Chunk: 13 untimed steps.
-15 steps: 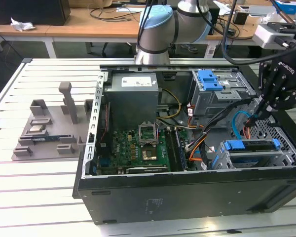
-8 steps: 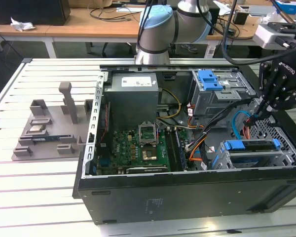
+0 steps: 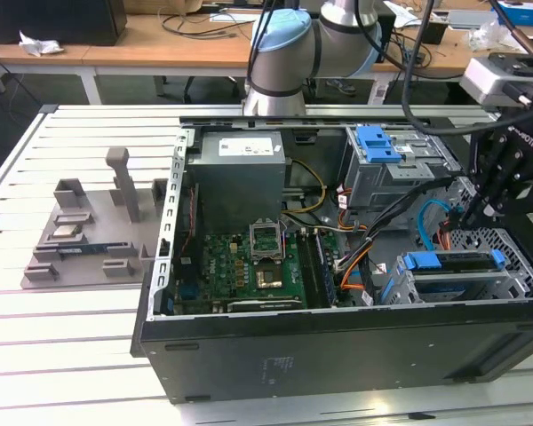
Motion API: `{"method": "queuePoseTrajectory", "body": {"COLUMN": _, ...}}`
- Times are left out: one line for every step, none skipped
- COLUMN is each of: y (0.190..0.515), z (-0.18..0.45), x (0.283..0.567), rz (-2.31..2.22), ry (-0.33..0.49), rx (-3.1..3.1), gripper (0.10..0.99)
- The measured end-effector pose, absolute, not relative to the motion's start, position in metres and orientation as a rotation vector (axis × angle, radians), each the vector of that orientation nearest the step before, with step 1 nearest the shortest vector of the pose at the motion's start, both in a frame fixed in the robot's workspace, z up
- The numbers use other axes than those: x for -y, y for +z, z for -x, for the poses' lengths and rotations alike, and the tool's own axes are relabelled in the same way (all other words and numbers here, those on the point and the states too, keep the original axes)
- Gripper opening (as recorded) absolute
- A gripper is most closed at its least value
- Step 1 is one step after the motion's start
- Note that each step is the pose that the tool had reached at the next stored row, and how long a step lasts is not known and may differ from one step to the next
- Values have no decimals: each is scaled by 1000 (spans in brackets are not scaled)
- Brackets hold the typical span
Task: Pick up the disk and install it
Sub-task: 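Insert the first disk wire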
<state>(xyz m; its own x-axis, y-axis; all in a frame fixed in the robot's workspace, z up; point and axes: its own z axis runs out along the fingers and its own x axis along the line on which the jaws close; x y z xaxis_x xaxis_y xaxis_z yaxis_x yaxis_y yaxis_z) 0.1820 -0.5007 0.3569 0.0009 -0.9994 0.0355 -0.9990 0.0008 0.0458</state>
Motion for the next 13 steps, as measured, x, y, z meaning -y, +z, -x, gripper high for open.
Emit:
{"method": "queuePoseTrajectory", "body": {"y": 356, "z": -181, "x": 506, "rz": -2183, "ry": -15, "rx": 2183, "gripper": 165}}
{"method": "queuePoseTrajectory", "body": {"y": 356, "z": -181, "x": 510, "rz": -2184, "ry": -17, "rx": 2183, "gripper": 165}}
{"method": "queuePoseTrajectory", "body": {"y": 355, "z": -181, "x": 516, "rz": -2185, "ry": -20, "rx": 2185, "gripper": 165}}
{"method": "queuePoseTrajectory", "body": {"y": 354, "z": -181, "x": 520, "rz": -2188, "ry": -26, "rx": 2187, "gripper": 165}}
{"method": "queuePoseTrajectory", "body": {"y": 354, "z": -181, "x": 521, "rz": -2191, "ry": -32, "rx": 2190, "gripper": 165}}
{"method": "queuePoseTrajectory", "body": {"y": 354, "z": -181, "x": 522, "rz": -2195, "ry": -40, "rx": 2193, "gripper": 165}}
{"method": "queuePoseTrajectory", "body": {"y": 354, "z": -181, "x": 522, "rz": -2196, "ry": -44, "rx": 2194, "gripper": 165}}
{"method": "queuePoseTrajectory", "body": {"y": 354, "z": -181, "x": 523, "rz": -2197, "ry": -46, "rx": 2195, "gripper": 165}}
{"method": "queuePoseTrajectory", "body": {"y": 354, "z": -181, "x": 524, "rz": -2197, "ry": -45, "rx": 2195, "gripper": 165}}
{"method": "queuePoseTrajectory", "body": {"y": 353, "z": -181, "x": 526, "rz": -2197, "ry": -46, "rx": 2195, "gripper": 165}}
{"method": "queuePoseTrajectory", "body": {"y": 353, "z": -181, "x": 529, "rz": -2197, "ry": -46, "rx": 2196, "gripper": 165}}
{"method": "queuePoseTrajectory", "body": {"y": 353, "z": -181, "x": 531, "rz": -2197, "ry": -46, "rx": 2195, "gripper": 165}}
{"method": "queuePoseTrajectory", "body": {"y": 353, "z": -181, "x": 533, "rz": -2197, "ry": -46, "rx": 2195, "gripper": 165}}
